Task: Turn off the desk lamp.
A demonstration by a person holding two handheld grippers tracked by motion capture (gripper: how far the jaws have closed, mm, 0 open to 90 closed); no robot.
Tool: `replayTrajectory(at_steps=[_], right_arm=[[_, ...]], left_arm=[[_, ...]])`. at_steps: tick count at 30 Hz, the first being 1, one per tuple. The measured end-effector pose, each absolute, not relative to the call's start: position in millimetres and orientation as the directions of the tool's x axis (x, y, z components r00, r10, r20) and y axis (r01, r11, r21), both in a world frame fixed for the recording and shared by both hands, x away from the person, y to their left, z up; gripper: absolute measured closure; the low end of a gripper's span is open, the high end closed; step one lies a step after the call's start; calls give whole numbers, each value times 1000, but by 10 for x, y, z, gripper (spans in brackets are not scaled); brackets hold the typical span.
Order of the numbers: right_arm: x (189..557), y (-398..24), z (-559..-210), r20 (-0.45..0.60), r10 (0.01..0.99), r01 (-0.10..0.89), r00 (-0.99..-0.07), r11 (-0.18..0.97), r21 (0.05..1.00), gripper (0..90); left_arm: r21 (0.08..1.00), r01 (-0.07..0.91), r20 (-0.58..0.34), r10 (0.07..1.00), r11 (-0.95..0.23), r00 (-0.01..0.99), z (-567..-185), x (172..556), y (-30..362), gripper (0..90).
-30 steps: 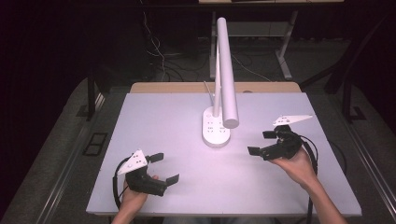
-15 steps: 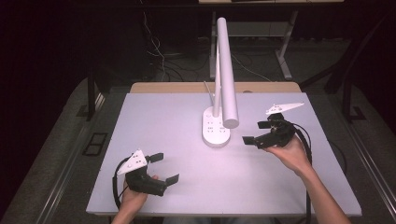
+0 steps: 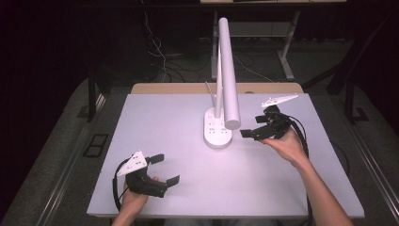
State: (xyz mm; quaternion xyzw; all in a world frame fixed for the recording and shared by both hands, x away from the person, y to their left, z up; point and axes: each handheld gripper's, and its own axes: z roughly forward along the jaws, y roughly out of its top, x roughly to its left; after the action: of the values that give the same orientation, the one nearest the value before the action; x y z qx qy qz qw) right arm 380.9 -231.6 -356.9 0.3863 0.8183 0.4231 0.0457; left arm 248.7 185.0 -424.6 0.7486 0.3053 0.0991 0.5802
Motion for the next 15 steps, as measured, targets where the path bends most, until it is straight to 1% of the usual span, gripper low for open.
replayTrajectory(at_steps=[15], right_arm=[[4104, -2170, -3561, 253, 662, 595, -706, 359, 719, 8]], left_arm=[[928, 342, -205, 568, -144, 797, -4249, 2488, 1842, 0]])
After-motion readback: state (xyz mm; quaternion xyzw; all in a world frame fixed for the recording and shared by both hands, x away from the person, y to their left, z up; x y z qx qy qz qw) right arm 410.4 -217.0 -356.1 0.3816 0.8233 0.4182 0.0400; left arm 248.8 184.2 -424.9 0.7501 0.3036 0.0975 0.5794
